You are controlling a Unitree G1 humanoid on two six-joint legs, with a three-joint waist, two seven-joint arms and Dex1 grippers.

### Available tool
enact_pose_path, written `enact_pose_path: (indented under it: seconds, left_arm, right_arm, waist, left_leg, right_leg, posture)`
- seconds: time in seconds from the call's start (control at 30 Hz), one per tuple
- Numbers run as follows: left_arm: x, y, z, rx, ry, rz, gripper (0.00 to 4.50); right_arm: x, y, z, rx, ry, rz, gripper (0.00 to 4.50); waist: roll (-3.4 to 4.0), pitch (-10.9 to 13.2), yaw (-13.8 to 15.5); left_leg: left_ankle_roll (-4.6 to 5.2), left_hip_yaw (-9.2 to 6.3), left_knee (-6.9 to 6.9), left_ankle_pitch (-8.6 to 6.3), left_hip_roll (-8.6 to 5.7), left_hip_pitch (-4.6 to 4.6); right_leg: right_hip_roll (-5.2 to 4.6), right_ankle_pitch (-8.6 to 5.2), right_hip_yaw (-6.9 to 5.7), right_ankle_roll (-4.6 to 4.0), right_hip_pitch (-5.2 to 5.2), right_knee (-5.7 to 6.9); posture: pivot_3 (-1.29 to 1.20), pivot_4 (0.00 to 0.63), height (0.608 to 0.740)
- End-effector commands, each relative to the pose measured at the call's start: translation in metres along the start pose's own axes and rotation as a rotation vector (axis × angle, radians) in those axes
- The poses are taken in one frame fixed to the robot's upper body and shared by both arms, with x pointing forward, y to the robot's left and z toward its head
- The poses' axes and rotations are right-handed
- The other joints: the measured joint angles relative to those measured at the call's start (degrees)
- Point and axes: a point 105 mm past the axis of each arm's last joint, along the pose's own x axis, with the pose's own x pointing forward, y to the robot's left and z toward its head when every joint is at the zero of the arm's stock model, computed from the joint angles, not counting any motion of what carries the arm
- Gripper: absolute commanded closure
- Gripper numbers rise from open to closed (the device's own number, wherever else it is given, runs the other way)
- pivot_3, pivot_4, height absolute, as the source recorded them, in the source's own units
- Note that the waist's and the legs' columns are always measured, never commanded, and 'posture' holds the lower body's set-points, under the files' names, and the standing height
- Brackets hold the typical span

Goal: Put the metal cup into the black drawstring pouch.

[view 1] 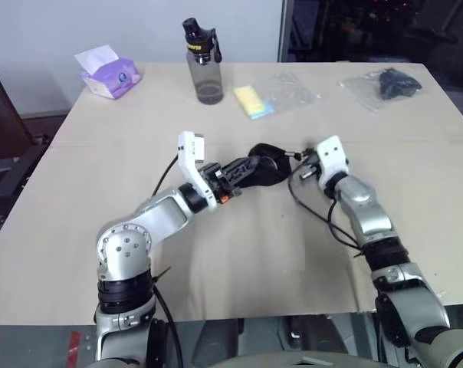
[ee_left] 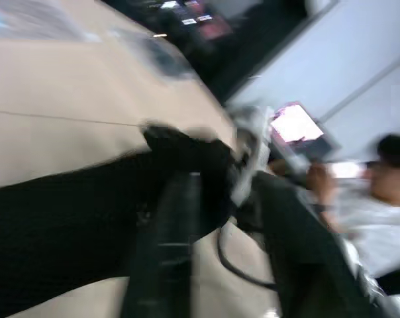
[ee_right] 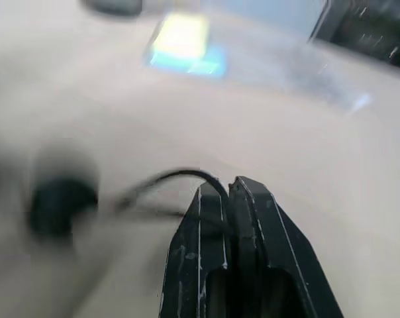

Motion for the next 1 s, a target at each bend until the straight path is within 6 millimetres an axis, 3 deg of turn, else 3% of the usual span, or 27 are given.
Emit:
enact_pose_path:
  seconds: [0.03,0.13,0.33,0.57,1.0]
  left_arm:
    - [-0.006,-0.001,0.01,0.114,0.007,0.017,1.39]
    - [-0.011,-0.004,-0.002,0.394,0.187,0.007,0.11]
    - [0.0,0.004,0.041,0.582,0.058,0.043,0.11]
    - [0.026,-0.033,0.078,0.669,-0.137,-0.116,0.11]
    - [0.039,-0.042,0.078,0.655,-0.151,-0.177,0.11]
  right_arm:
    - [0.001,-0.018,0.083,-0.071,-0.241,0.007,4.5]
    - [-0.002,-0.018,0.126,-0.115,-0.354,0.063,4.5]
    - [-0.01,0.003,0.171,-0.123,-0.467,0.195,4.5]
    - [-0.016,0.036,0.176,-0.202,-0.473,0.341,4.5]
    - [-0.019,0.066,0.187,-0.216,-0.508,0.435,4.5]
  waist:
    - [0.02,0.01,-0.11]
    - [0.07,0.02,-0.37]
    - [0.08,0.03,0.19]
    - [0.08,0.04,0.15]
    - [0.09,0.04,-0.04]
  left_leg:
    - [0.0,0.0,0.0,0.0,0.01,0.01]
    - [0.01,-0.05,-0.08,0.0,0.06,0.06]
    - [0.0,-0.06,-0.15,0.0,0.05,-0.02]
    - [0.01,-0.03,-0.13,0.0,0.01,-0.07]
    - [0.01,-0.03,-0.12,0.0,0.03,-0.06]
  right_leg:
    - [0.02,0.0,-0.01,0.0,0.0,0.01]
    - [0.15,-0.01,-0.03,-0.02,-0.02,0.06]
    - [0.07,-0.01,-0.09,-0.02,-0.03,-0.07]
    - [0.0,-0.01,-0.08,0.0,-0.04,-0.09]
    - [0.04,0.0,-0.08,0.01,-0.08,-0.02]
  posture:
    - [0.0,0.15,0.74]
    - [0.0,0.15,0.74]
    - [0.0,0.15,0.74]
    - [0.0,0.15,0.74]
    - [0.0,0.15,0.74]
